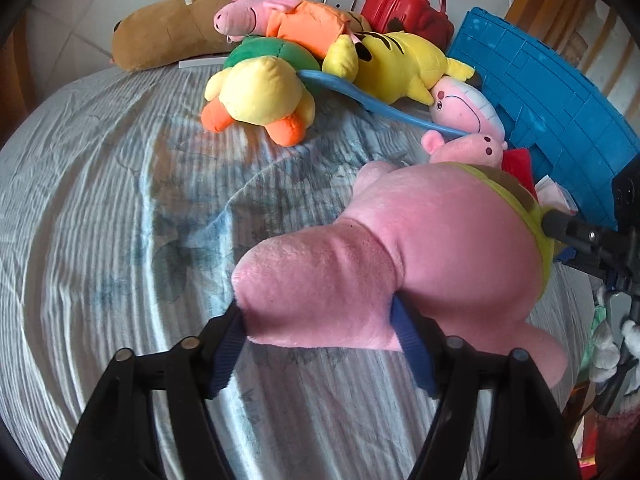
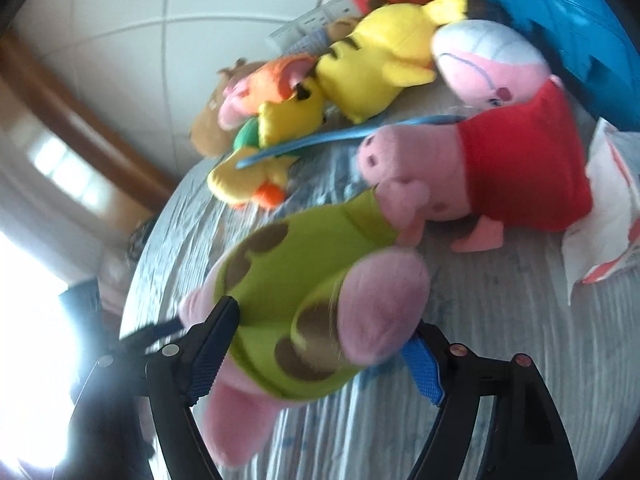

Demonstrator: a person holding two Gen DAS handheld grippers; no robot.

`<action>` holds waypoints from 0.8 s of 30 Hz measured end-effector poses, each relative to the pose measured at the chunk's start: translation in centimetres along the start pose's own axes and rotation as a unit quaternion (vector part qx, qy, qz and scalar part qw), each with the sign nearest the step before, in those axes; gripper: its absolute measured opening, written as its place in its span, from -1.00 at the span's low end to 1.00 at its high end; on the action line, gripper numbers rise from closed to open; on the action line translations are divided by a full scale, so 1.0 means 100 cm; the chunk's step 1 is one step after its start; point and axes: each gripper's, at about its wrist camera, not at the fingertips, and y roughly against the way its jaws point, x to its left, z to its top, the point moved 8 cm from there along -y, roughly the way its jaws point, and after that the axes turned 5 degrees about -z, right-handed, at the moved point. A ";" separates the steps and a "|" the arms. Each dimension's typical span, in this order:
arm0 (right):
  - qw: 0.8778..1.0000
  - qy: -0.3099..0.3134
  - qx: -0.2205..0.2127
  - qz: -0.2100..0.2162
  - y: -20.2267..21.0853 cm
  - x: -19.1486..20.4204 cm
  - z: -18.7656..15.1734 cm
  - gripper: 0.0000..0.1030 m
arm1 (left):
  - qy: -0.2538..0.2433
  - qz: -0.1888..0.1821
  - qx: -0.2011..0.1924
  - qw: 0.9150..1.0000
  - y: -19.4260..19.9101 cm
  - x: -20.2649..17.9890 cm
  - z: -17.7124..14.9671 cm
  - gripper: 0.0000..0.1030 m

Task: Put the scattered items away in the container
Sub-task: 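Lift the pink starfish plush off the bed with both tools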

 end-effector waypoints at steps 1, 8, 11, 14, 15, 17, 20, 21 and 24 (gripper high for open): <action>1.000 -0.009 -0.005 -0.001 0.000 -0.003 0.003 0.52 | 0.002 -0.001 -0.001 1.000 -0.002 0.000 0.000 0.48; 0.998 -0.031 0.043 0.029 -0.038 -0.013 0.003 0.99 | 0.015 -0.005 -0.001 1.000 -0.024 0.002 0.007 0.63; 0.996 -0.043 0.050 0.054 -0.048 -0.014 0.002 1.00 | 0.012 -0.007 -0.010 1.000 -0.026 0.002 0.009 0.44; 0.997 -0.014 0.050 0.053 -0.041 -0.003 0.000 0.87 | -0.013 0.014 -0.014 1.000 -0.017 -0.008 0.008 0.21; 0.998 -0.004 0.045 0.050 -0.036 0.002 -0.001 0.86 | -0.015 0.019 -0.013 1.000 -0.013 -0.011 0.008 0.17; 0.998 0.008 0.036 0.045 -0.026 0.009 -0.002 0.84 | -0.018 0.022 -0.015 0.999 -0.005 -0.017 0.009 0.16; 0.998 0.014 0.017 0.054 -0.003 0.018 0.001 0.84 | -0.033 0.022 -0.033 0.999 0.017 -0.029 0.017 0.16; 0.998 0.014 0.010 0.058 0.005 0.020 0.003 0.84 | -0.037 0.020 -0.038 0.998 0.024 -0.033 0.021 0.16; 0.998 0.017 -0.014 0.060 0.032 0.028 0.008 0.84 | -0.052 0.013 -0.054 0.997 0.045 -0.049 0.031 0.16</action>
